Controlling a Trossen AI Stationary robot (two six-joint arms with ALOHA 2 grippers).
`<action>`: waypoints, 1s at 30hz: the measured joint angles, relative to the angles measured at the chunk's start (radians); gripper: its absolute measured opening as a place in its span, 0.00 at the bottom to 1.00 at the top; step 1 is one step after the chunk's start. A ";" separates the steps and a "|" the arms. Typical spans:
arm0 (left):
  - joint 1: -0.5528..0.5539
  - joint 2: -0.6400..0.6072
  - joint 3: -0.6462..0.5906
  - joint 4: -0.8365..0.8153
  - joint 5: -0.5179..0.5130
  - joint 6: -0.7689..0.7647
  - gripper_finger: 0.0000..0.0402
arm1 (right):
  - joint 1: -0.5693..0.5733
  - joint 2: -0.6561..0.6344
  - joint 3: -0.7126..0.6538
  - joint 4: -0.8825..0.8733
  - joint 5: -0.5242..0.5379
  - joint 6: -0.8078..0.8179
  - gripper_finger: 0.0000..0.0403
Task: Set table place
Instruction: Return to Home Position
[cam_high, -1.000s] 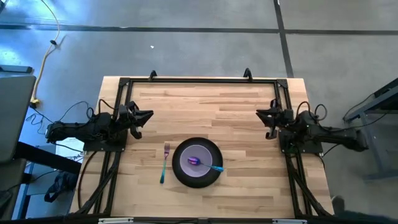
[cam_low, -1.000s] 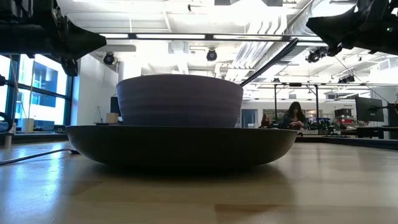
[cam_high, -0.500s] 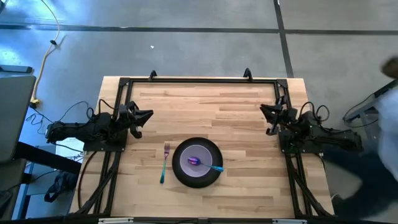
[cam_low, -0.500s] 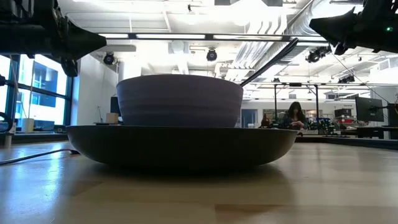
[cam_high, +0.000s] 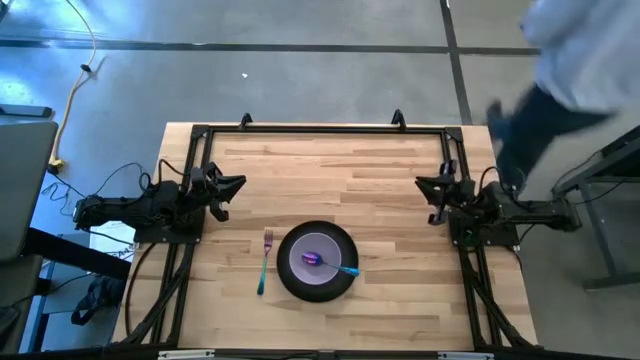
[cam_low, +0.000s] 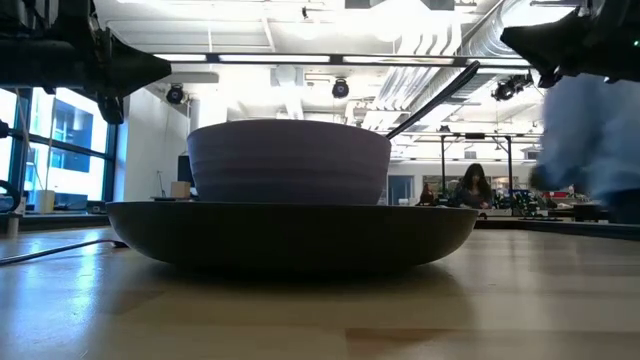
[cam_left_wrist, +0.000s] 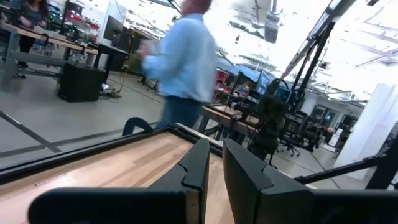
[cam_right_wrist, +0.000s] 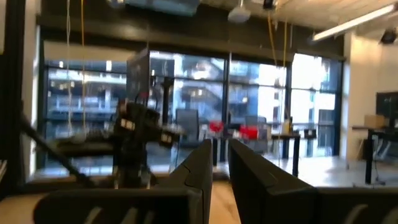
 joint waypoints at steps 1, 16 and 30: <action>0.000 0.000 0.000 0.000 0.000 0.000 0.09 | 0.001 0.000 0.000 -0.021 0.004 0.005 0.11; 0.000 0.000 0.000 -0.121 0.089 -0.030 0.09 | -0.002 0.000 0.000 -0.337 -0.084 0.229 0.11; 0.000 0.000 0.000 -0.125 0.151 -0.062 0.09 | -0.003 0.025 0.000 -0.340 -0.109 0.267 0.11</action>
